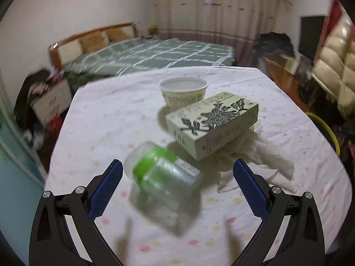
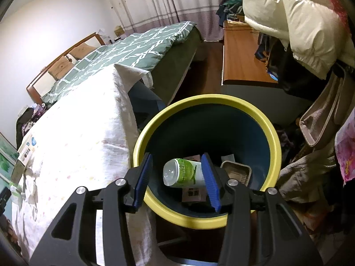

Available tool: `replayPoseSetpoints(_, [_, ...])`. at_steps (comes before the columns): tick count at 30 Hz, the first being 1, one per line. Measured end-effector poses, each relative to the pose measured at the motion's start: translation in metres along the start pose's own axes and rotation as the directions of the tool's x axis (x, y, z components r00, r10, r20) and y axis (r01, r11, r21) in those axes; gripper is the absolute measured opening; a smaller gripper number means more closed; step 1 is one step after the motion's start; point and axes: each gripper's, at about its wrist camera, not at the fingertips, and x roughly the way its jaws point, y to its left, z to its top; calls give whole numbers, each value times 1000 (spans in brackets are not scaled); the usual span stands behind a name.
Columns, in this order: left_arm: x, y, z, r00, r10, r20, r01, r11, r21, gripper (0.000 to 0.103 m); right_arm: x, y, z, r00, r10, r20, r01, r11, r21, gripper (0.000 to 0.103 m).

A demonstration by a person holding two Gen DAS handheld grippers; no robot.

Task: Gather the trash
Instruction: 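Grasp the green-lidded clear jar with the left gripper and lift it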

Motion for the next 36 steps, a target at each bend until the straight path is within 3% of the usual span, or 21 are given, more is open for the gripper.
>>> replayPoseSetpoints(3, [3, 11, 4, 996, -84, -13, 85, 995, 53, 98, 0, 0, 0, 1000, -1, -1, 1, 1000, 3, 44])
replayPoseSetpoints(12, [26, 27, 9, 981, -178, -74, 186, 975, 124, 98, -3, 6, 2, 1000, -5, 3, 5, 1000, 2, 45])
replayPoseSetpoints(17, [41, 15, 5, 979, -166, -118, 186, 963, 193, 97, -1, 8, 1, 1000, -5, -5, 5, 1000, -3, 45])
replayPoseSetpoints(20, [44, 12, 2, 984, -132, -117, 155, 964, 218, 84, 0, 7, 0, 1000, -3, -10, 3, 1000, 0, 45])
replayPoseSetpoints(28, [21, 9, -7, 983, -143, -112, 160, 973, 166, 81, -3, 3, -2, 1000, 17, -6, -17, 1000, 9, 45])
replayPoseSetpoints(36, [-32, -67, 7, 982, -182, -55, 190, 948, 257, 81, -16, -2, -3, 999, 39, 16, -39, 999, 5, 45])
